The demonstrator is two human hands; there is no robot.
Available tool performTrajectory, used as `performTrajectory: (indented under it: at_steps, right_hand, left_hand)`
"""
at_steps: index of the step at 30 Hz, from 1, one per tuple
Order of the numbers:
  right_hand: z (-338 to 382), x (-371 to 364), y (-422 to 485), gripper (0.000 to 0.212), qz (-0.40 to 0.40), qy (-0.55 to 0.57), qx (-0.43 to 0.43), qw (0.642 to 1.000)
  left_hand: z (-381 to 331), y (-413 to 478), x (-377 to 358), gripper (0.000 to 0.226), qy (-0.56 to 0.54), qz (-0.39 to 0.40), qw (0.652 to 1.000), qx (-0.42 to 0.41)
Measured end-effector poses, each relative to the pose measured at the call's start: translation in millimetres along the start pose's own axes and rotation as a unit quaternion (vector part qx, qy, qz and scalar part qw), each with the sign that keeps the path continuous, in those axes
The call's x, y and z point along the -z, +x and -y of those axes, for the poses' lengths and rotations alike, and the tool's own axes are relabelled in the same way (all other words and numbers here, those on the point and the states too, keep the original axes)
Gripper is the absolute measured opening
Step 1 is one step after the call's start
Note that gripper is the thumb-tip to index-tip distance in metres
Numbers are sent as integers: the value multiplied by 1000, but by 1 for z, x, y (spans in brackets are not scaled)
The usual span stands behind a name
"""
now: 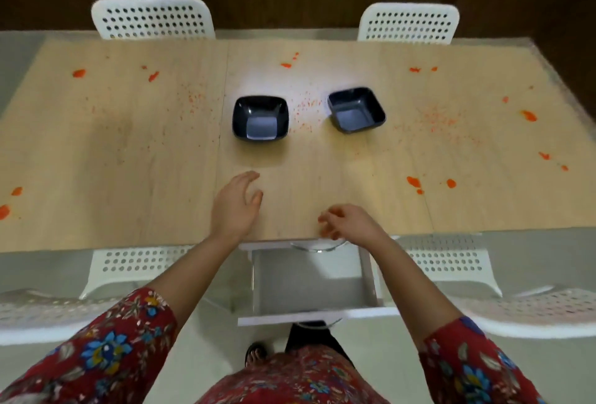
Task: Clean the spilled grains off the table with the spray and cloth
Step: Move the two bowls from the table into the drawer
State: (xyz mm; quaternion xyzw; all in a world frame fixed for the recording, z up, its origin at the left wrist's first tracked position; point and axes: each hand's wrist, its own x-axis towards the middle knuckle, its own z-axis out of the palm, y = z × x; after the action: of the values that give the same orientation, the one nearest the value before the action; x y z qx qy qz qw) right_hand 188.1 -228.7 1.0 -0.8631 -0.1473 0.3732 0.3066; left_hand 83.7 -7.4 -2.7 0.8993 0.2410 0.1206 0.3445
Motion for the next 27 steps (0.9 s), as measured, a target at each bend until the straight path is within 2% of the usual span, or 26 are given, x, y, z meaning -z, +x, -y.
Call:
performTrajectory:
  at_steps: [3, 6, 8, 10, 13, 18, 22, 25, 27]
  right_hand:
    - [19, 48, 26, 21, -122, 35, 34, 991]
    - [30, 88, 55, 36, -263, 84, -6, 961]
    - [30, 112, 80, 47, -316, 101, -56, 942]
    - [25, 126, 107, 54, -301, 110, -103, 942]
    - [17, 134, 140, 46, -261, 152, -124, 945]
    - [17, 135, 155, 25, -279, 212, -124, 928]
    - [30, 122, 142, 12, -280, 330, -105, 896]
    - [55, 103, 117, 9, -221, 418, -62, 879]
    - [74, 90, 101, 10, -185, 426, -41, 885]
  left_hand:
    - [-22, 50, 1, 41, -98, -85, 986, 102]
    - [-33, 95, 1, 53, -132, -136, 963, 190]
    - [-29, 120, 1, 59, -149, -132, 947, 254]
    - [-21, 139, -1, 58, -176, -96, 929, 312]
    - [-11, 155, -6, 42, -164, -37, 931, 323]
    - [-2, 161, -12, 29, -218, -56, 914, 337]
    - [-19, 156, -14, 28, -248, -74, 920, 295]
    - [-37, 144, -19, 40, -264, -54, 927, 261]
    - [-46, 134, -25, 39, -286, -23, 925, 248]
